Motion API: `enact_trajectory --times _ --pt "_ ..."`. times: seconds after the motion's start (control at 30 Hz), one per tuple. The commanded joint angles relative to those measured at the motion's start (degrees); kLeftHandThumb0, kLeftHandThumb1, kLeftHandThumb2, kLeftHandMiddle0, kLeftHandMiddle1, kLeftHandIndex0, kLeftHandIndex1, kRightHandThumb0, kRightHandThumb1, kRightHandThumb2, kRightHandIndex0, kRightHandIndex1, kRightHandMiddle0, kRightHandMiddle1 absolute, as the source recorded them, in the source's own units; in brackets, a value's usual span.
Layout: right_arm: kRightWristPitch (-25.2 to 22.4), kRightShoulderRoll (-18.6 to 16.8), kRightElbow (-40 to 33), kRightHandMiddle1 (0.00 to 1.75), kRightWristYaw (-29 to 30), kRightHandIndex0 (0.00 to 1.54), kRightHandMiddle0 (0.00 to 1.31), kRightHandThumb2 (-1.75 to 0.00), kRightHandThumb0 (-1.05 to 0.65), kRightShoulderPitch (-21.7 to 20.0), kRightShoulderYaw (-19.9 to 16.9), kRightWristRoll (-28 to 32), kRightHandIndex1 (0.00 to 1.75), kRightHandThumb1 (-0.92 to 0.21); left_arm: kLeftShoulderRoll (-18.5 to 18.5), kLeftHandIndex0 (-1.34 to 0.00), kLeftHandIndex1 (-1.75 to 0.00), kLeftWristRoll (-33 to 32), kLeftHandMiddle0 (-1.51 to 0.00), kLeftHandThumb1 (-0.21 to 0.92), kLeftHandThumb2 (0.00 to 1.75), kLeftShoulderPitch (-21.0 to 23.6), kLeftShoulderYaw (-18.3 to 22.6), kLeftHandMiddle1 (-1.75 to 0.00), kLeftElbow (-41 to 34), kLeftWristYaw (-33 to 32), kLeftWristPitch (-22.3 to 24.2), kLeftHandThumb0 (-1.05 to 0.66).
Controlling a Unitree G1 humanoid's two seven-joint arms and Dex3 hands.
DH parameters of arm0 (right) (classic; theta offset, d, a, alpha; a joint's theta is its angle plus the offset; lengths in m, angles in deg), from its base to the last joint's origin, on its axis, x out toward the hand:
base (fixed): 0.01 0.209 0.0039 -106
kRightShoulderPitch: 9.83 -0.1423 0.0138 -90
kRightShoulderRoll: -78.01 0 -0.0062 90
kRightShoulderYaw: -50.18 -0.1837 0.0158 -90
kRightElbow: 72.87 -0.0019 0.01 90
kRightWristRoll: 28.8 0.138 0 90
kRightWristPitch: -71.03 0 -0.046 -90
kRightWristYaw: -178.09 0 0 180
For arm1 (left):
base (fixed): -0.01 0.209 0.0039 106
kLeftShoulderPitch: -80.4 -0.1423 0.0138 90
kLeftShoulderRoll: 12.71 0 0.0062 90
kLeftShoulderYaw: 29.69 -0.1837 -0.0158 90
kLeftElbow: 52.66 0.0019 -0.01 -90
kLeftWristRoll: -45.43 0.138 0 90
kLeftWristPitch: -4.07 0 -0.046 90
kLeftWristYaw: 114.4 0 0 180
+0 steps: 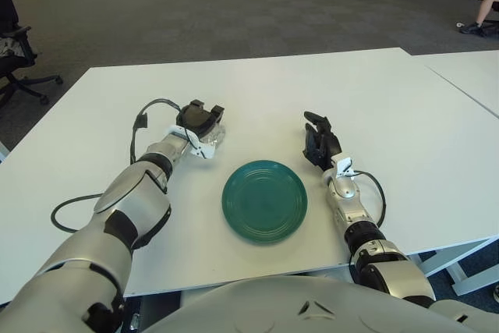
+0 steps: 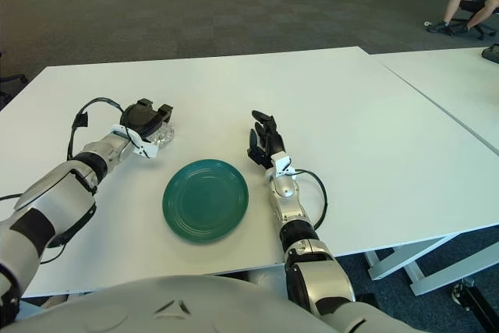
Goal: Put the bottle into the plate.
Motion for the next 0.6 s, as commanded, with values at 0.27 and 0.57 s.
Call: enact_trajectory --times 0.27,0.57 --pt "-1.52 -0.16 1.43 0.68 -0.35 0.27 0.00 -0.81 -0.69 3.60 0.06 0.07 0.01 -0.92 -0.18 -0.46 -1.75 1.99 -0.71 0.21 1.44 0.32 -1.13 -1.70 0.32 -3.02 0.53 0.00" --pt "-0.22 -0.07 2.06 0.70 -1.01 0.26 0.00 -0.83 -0.70 3.15 0.11 0.22 0.00 -0.92 0.04 -0.43 -1.75 1.05 -0.69 0.25 1.39 0.63 -0.17 -1.68 0.24 -2.28 0.76 0.00"
